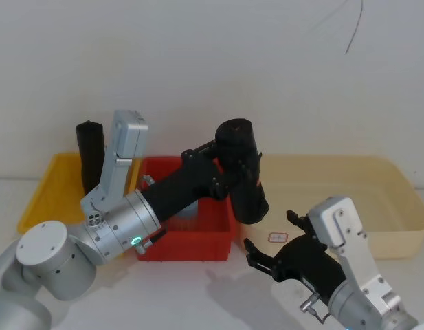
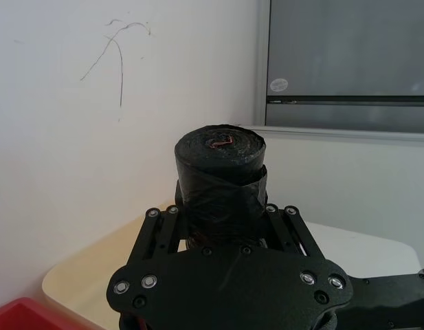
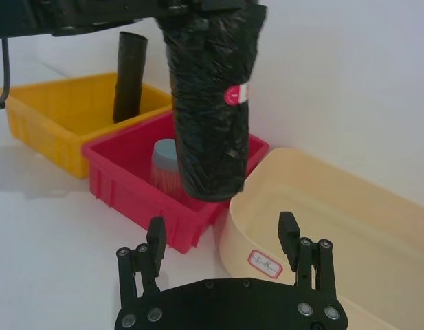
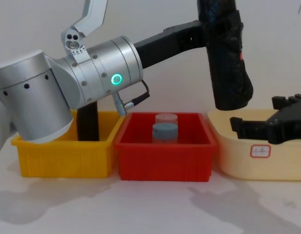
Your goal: Pick up the garbage bag with the one hand and transfer it to the other hand.
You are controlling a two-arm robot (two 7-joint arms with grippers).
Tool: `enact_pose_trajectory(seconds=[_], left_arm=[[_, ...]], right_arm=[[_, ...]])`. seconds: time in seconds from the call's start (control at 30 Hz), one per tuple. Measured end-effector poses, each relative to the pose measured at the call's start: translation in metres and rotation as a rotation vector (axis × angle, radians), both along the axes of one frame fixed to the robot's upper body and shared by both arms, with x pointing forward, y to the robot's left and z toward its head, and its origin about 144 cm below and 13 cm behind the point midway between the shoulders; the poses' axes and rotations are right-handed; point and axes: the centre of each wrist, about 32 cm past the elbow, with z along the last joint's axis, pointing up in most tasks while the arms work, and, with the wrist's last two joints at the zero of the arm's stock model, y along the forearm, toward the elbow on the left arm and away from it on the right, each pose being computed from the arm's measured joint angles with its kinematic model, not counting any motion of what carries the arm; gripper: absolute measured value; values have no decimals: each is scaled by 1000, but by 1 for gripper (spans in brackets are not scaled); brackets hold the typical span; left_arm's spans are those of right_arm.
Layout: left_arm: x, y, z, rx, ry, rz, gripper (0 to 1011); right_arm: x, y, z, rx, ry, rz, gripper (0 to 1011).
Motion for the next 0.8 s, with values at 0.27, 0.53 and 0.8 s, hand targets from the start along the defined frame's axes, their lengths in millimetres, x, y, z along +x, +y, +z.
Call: enact_pose_trajectory(seconds=[0.27, 0.53, 0.8], left_arm=[[0, 0, 0, 0, 0, -2, 473], [0, 0, 0, 0, 0, -2, 473], [0, 0, 0, 0, 0, -2, 473]], right_arm=[[7, 5, 9, -39, -13, 13, 1001], [15, 8, 16, -56, -27, 17, 1000], [22, 16, 20, -58, -39, 29, 1001]])
